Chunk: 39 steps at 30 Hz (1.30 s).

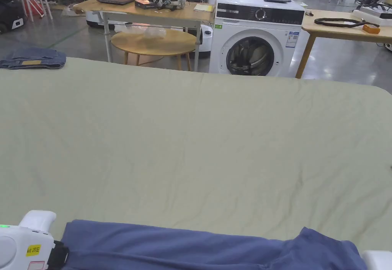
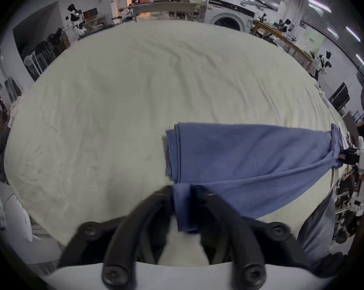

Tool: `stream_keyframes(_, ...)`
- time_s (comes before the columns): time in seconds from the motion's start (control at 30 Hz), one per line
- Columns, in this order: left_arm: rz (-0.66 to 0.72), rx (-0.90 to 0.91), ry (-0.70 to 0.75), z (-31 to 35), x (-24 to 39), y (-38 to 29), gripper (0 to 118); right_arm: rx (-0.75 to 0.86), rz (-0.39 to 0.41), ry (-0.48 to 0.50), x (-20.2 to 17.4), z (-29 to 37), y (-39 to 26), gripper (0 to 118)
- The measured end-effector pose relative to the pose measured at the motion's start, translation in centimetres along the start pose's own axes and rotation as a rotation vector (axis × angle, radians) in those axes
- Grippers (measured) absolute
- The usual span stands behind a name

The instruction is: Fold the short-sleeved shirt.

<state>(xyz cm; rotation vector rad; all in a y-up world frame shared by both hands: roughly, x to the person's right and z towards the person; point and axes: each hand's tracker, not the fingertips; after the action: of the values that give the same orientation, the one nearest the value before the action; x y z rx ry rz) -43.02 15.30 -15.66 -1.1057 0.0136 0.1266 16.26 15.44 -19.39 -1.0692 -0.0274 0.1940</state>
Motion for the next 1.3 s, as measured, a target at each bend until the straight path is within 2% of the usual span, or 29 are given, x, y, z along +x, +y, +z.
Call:
stream_keyframes(0.07,0.002,0.053,0.012,1.1,0.3,0.2,25,0.069,-0.014,-0.021,0.1,1.6,0.6,70)
stream_keyframes(0.13,0.037,0.109,-0.02,2.0,0.6,0.6,31,0.131,-0.03,-0.019,-0.2,3.2,1.2,71)
stream_keyframes(0.27,0.035,0.261,-0.056,3.5,2.0,1.6,31,0.298,-0.065,-0.031,-1.8,5.4,2.7,71)
stream_keyframes(0.43,0.02,0.413,-0.033,4.2,4.9,2.8,31,0.527,-0.127,0.087,-4.3,4.7,4.4,71)
stream_keyframes(0.47,0.008,0.446,-0.016,4.3,5.6,3.0,31,0.567,-0.134,0.094,-5.1,4.8,4.6,68)
stream_keyframes(0.57,-0.038,0.554,0.036,4.6,7.2,3.5,30,0.689,-0.157,0.102,-8.2,5.8,5.3,40)
stream_keyframes(0.73,-0.069,0.746,0.122,5.2,9.1,4.1,4,0.802,-0.186,0.093,-11.5,6.6,6.4,2)
stream_keyframes(0.77,-0.074,0.771,0.137,5.3,9.3,4.2,0,0.821,-0.191,0.1,-12.1,6.9,6.6,0)
stream_keyframes(0.97,-0.086,0.883,0.165,6.3,10.9,3.8,0,0.903,-0.189,0.082,-13.9,7.8,7.0,0)
stream_keyframes(1.1,-0.078,0.876,0.154,6.9,10.1,3.7,0,0.935,-0.172,0.062,-14.7,8.6,7.3,0)
stream_keyframes(1.2,-0.033,0.824,0.126,7.2,8.3,3.4,0,0.944,-0.152,0.072,-14.9,8.8,7.6,0)
stream_keyframes(1.3,0.032,0.699,0.039,7.3,5.5,3.1,0,0.939,-0.139,0.075,-15.2,8.8,7.8,0)
